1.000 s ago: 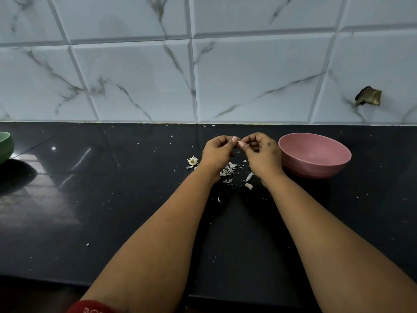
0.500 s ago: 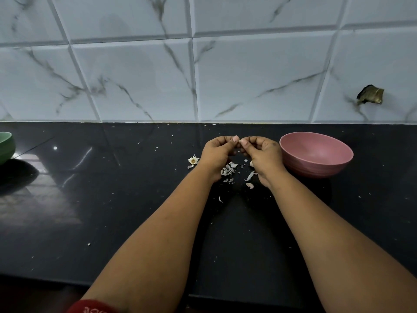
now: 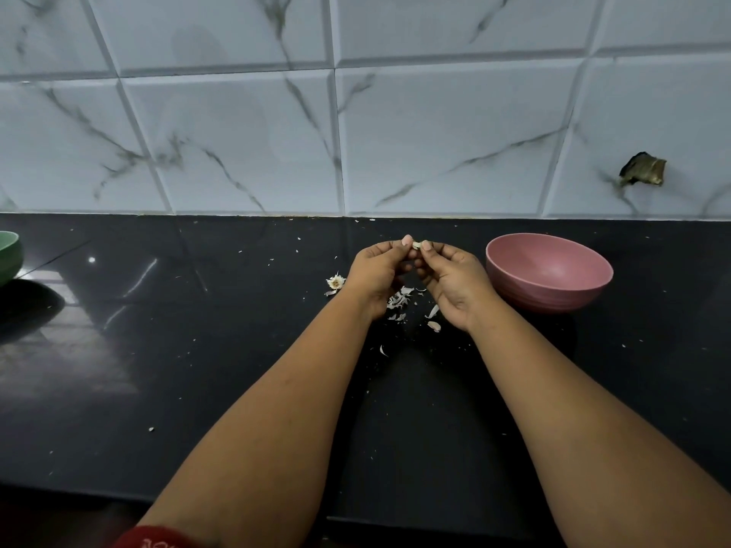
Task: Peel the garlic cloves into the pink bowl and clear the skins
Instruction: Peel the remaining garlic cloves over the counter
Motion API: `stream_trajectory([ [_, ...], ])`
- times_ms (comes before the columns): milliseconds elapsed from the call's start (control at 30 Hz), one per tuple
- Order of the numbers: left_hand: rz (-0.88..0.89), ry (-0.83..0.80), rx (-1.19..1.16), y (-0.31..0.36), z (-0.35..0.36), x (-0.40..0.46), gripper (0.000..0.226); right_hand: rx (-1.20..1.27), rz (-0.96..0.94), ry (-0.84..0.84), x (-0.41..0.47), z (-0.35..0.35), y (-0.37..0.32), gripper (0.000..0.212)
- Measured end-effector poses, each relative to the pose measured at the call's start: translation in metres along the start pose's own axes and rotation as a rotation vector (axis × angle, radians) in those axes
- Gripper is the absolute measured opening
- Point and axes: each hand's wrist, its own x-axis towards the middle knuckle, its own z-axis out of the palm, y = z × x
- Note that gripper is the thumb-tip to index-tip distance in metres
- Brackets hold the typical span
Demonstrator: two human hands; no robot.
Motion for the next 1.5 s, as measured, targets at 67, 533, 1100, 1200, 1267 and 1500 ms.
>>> stream_trajectory([
  [67, -0.005, -0.007, 0.0, 0.001, -0.001, 0.0, 0.024, 0.032, 0.023, -0.019, 0.0, 0.001, 0.001, 0.013],
  [533, 0.346, 0.174, 0.72, -0.008, 0.001, 0.0, 0.036, -0.109, 0.072, -0.032, 0.002, 0.005, 0.008, 0.019],
  [1100, 0.244, 0.337, 0.928, -0.008, -0.01, 0.002, 0.02, -0.757, -0.181, 0.21, 0.018, -0.011, 0.012, 0.026],
  [1200, 0.292, 0.366, 0.882, -0.005, -0.011, 0.001, 0.039, -0.852, -0.202, 0.217, 0.018, -0.01, 0.011, 0.027],
  [1267, 0.372, 0.331, 0.854, -0.004, -0.009, 0.001, 0.03, -0.897, -0.206, 0.217, 0.017, -0.009, 0.01, 0.026],
  [1500, 0.45, 0.205, 0.839, -0.009, -0.001, 0.001, 0.01, -1.012, -0.217, 0.187, 0.014, -0.008, 0.01, 0.032],
])
